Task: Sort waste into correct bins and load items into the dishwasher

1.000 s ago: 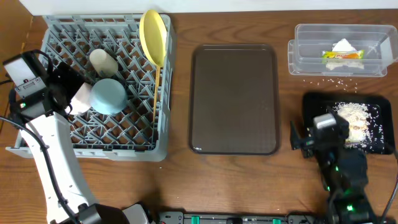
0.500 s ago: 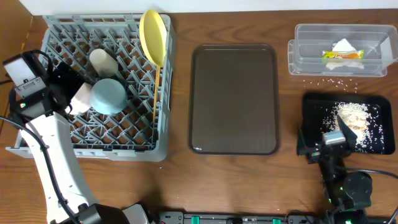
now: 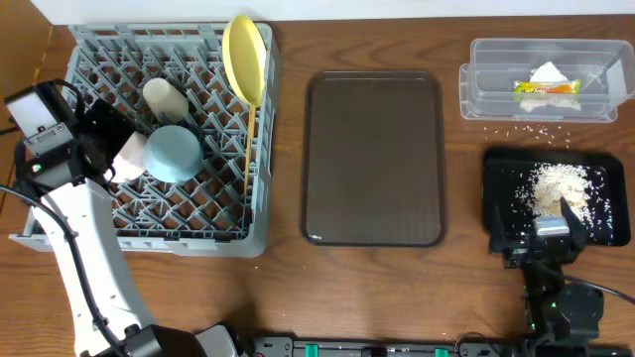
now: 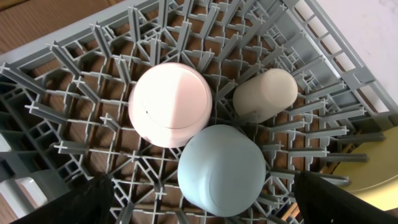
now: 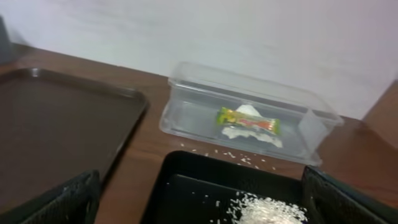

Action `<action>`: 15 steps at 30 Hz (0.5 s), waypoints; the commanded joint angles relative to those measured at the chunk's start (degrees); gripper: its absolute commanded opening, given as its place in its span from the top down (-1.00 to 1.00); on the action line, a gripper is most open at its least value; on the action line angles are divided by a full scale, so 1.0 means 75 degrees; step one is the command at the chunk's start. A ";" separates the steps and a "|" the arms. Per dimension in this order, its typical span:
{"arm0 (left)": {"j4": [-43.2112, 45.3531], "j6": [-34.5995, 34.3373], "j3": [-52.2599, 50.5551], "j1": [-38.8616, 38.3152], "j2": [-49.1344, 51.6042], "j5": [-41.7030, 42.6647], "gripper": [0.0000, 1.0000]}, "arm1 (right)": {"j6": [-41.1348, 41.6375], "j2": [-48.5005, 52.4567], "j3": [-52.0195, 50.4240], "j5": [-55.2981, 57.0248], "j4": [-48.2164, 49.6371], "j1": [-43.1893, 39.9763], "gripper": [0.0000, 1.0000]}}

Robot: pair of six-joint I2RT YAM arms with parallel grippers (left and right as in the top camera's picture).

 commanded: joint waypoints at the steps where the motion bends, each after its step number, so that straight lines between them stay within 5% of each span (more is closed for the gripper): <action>1: 0.0003 0.0047 0.0041 0.0012 0.0044 -0.0064 -0.87 | 0.0108 -0.0079 -0.0006 -0.0114 -0.0052 -0.0134 -0.99; 15: 0.0003 0.0047 0.0041 0.0012 0.0044 -0.0064 -0.87 | 0.0303 -0.0076 -0.0006 -0.0090 -0.0047 -0.0137 -0.98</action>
